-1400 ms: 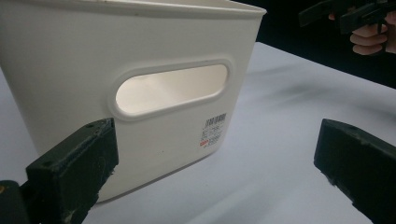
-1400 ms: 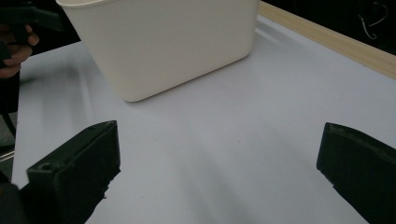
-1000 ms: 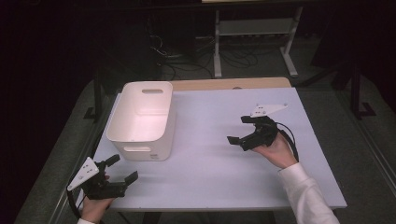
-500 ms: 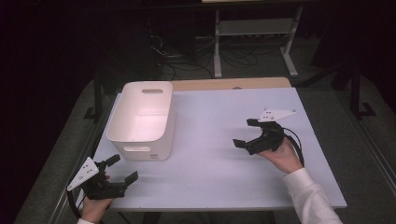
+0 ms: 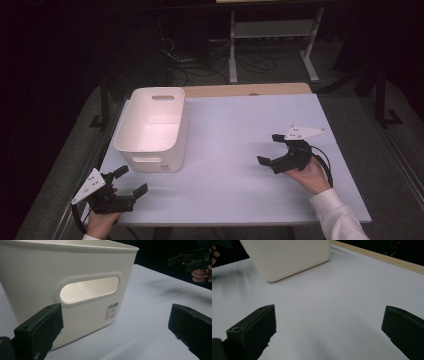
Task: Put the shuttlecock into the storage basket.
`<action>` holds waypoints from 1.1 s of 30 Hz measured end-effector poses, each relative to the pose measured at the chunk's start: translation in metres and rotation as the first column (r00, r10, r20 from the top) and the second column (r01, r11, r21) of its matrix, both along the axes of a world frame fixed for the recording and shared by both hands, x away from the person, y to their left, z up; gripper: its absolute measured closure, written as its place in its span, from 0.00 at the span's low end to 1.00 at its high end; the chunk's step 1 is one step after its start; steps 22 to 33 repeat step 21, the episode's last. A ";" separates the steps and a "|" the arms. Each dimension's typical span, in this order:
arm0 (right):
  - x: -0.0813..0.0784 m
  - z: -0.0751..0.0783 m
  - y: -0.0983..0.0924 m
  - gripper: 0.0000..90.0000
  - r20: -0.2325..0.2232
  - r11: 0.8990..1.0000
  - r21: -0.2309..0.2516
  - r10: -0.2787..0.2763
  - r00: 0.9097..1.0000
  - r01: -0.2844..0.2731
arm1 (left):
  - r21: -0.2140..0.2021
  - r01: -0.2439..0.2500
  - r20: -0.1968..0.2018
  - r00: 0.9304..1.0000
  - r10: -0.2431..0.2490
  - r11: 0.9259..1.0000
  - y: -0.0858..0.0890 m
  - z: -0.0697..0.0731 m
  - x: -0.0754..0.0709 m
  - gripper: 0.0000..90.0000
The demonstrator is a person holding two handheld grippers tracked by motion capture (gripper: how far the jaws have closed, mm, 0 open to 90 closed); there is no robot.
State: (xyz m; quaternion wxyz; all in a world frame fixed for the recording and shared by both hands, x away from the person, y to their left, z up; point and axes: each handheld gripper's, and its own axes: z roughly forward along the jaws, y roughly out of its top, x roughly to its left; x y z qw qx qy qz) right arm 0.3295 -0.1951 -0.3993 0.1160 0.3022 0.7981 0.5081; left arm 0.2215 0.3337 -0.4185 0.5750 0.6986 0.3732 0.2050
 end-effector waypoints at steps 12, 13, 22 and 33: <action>-0.017 -0.014 -0.029 0.00 0.023 0.999 0.006 -0.052 0.998 0.052 | -0.003 -0.001 0.006 1.000 0.001 1.000 0.000 0.000 0.000 0.00; -0.018 -0.015 -0.031 0.00 0.026 0.998 0.008 -0.055 0.998 0.055 | 0.000 0.000 0.005 1.000 0.000 1.000 0.000 0.000 0.000 0.00; -0.021 -0.016 -0.039 0.00 0.055 0.996 0.022 -0.090 0.994 0.089 | -0.009 0.001 0.008 1.000 -0.001 1.000 -0.001 0.000 0.000 0.00; -0.021 -0.016 -0.039 0.00 0.055 0.996 0.022 -0.090 0.994 0.089 | -0.009 0.001 0.008 1.000 -0.001 1.000 -0.001 0.000 0.000 0.00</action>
